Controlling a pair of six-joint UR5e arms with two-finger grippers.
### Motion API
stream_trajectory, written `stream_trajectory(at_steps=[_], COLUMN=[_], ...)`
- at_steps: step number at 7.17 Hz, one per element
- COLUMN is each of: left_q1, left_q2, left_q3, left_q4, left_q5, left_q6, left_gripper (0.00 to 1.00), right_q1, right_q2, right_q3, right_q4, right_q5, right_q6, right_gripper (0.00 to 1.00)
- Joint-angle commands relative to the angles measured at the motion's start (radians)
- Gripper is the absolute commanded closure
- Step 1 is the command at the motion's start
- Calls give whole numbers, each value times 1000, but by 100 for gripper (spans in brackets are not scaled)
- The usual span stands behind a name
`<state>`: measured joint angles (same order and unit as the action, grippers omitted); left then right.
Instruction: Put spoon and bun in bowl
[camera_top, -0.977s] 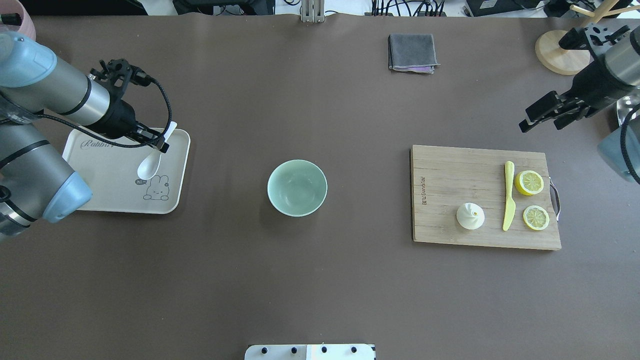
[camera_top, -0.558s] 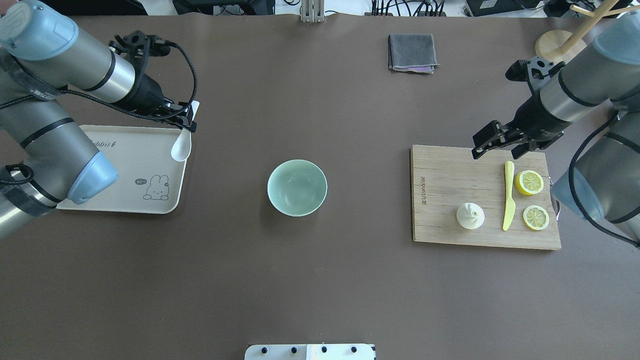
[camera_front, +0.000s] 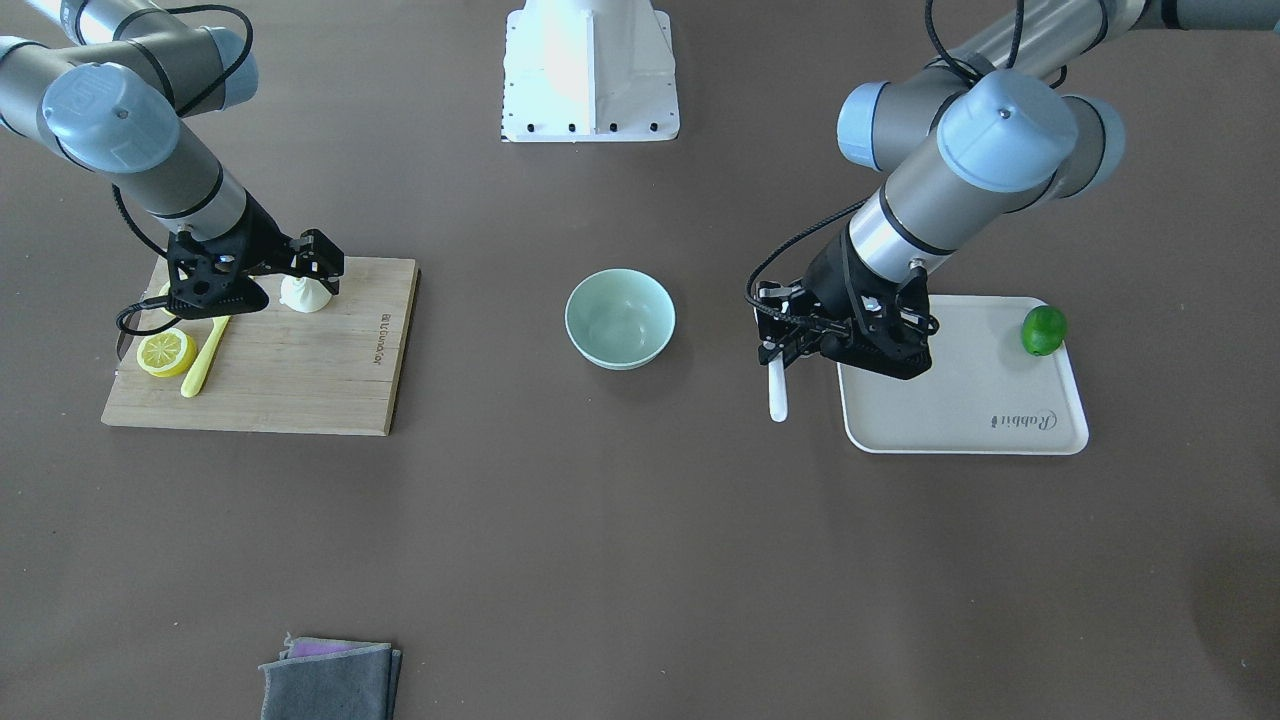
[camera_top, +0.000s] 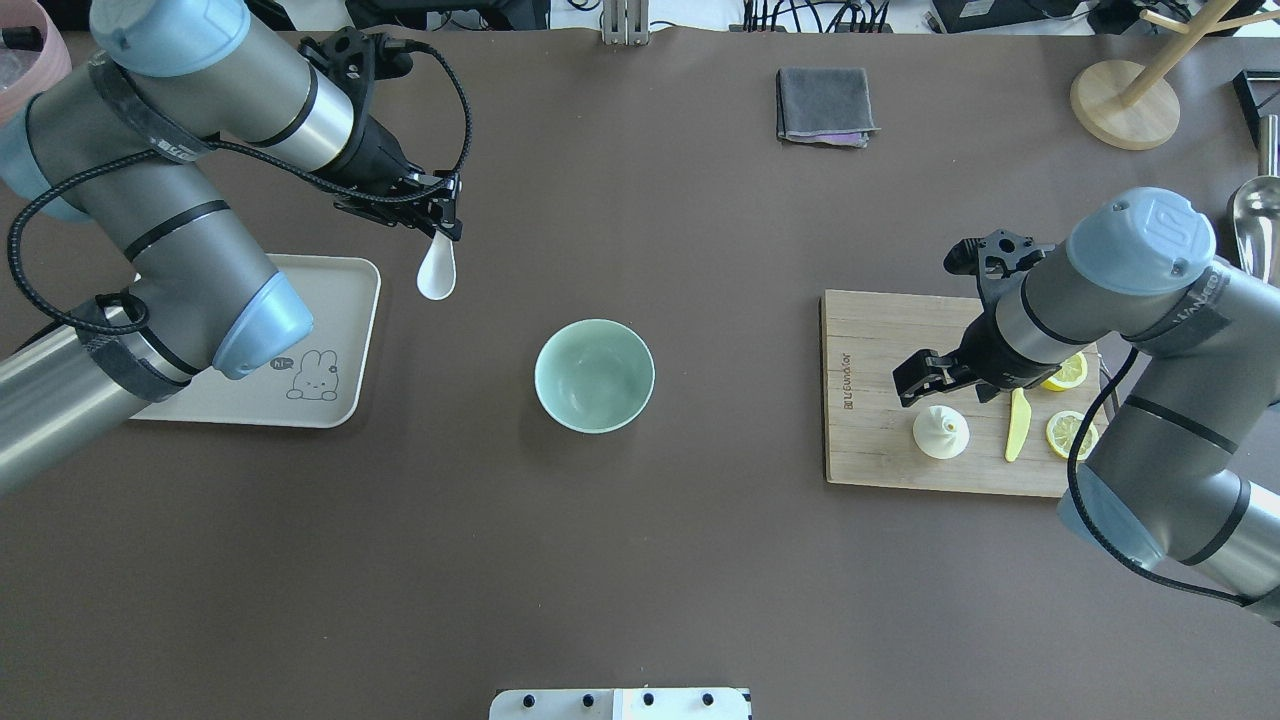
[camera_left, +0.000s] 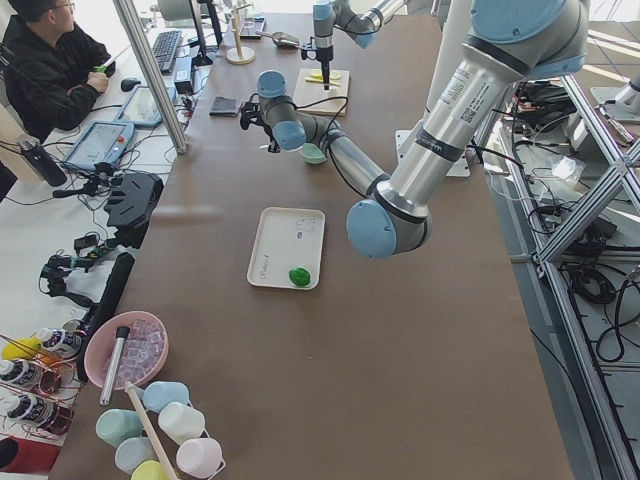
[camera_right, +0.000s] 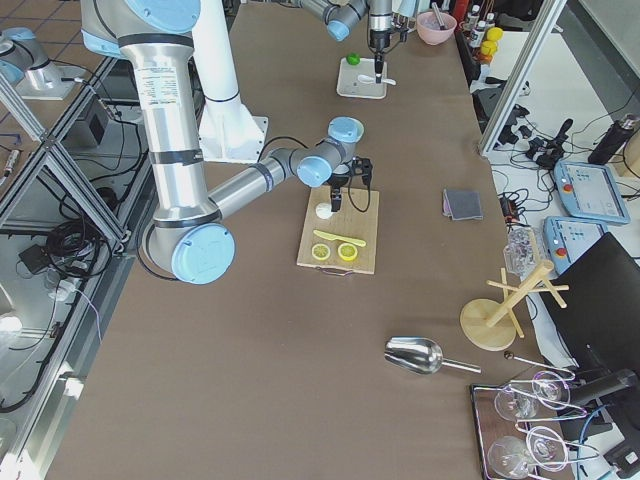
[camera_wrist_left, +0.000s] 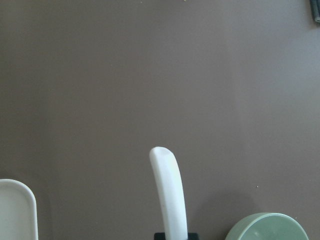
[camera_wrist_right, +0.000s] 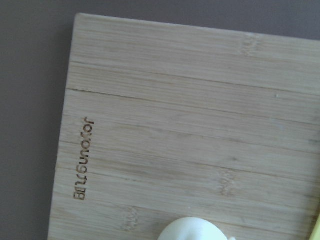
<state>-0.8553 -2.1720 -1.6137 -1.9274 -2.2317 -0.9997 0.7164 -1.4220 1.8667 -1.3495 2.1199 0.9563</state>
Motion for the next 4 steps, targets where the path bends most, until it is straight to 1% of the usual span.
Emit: stream_trajectory(at_steps=[1,2,3,4], left_q1=[19,22,27,47], left_q2=[-15,-15,-15,-17], left_q3=[9,11,14,17], left_q4=[-2,-4,-5,-12], left_q5=[1,1,12,49], left_q6=[-16,-16,-16,-19], left_gripper=[100,100,100,100], right_q1=[-43,-48,-49,-49], right_q2=[-29,-32,-32,-29], right_q3=[-1,-3,-4,-3], right_q4=[10,10,10,10], right_q5=[-26,-29,-29,-28], right_q6=[12,12,10,10], right_gripper=[21,55,93,100])
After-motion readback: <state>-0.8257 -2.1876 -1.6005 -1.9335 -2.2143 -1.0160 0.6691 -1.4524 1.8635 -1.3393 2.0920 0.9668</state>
